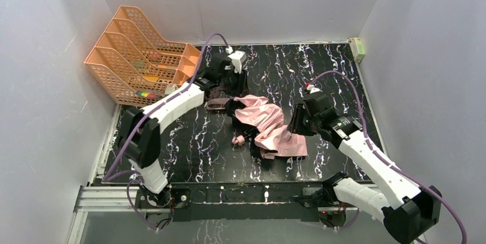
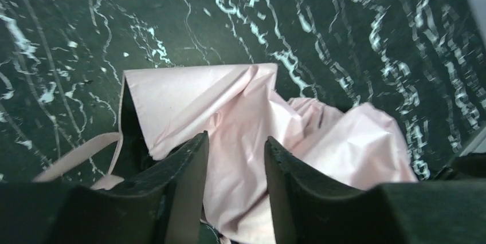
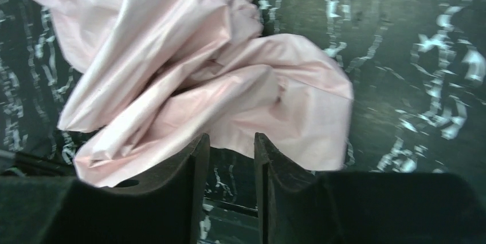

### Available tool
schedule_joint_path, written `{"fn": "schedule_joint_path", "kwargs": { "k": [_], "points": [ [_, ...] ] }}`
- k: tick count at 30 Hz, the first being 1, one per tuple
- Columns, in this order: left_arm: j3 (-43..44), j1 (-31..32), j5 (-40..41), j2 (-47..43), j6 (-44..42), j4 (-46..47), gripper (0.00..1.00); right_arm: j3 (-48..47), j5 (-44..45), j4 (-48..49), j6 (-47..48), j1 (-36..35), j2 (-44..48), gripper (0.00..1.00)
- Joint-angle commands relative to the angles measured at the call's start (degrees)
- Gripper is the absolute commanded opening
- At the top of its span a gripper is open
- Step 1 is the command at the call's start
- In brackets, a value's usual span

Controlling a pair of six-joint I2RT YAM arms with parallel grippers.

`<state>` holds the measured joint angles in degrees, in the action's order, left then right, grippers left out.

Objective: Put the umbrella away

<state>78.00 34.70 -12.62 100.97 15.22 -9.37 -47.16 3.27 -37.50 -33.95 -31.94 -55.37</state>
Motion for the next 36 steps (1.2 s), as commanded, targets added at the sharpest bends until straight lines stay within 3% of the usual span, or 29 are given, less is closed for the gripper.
{"fn": "schedule_joint_path", "kwargs": {
  "k": [1,6,10,20,26,36],
  "points": [
    [-5.38,-0.05,3.1,-9.24,2.45,-1.9,0.42,-4.92,11.85,-10.83,2.87,0.12,1.2,0.44],
    [-16.0,0.02,6.28,-18.86,6.67,-1.65,0.5,-6.25,15.37,-10.59,4.62,0.89,-3.02,0.5],
    [-23.6,0.27,8.66,-25.91,10.65,-3.38,0.5,-6.69,14.37,-6.61,7.32,4.05,-7.8,0.57],
    [-40.63,6.07,6.67,-38.49,19.79,-0.51,0.48,-10.44,6.52,4.7,12.7,10.74,-23.99,0.59],
    [-43.47,11.21,8.54,-34.57,20.64,2.39,0.47,-10.62,0.03,6.33,13.29,10.85,-31.11,0.6],
    [-43.97,12.33,10.69,-23.2,18.88,11.69,0.46,2.82,-14.7,12.51,7.87,9.75,-21.98,0.57]
  ]
}}
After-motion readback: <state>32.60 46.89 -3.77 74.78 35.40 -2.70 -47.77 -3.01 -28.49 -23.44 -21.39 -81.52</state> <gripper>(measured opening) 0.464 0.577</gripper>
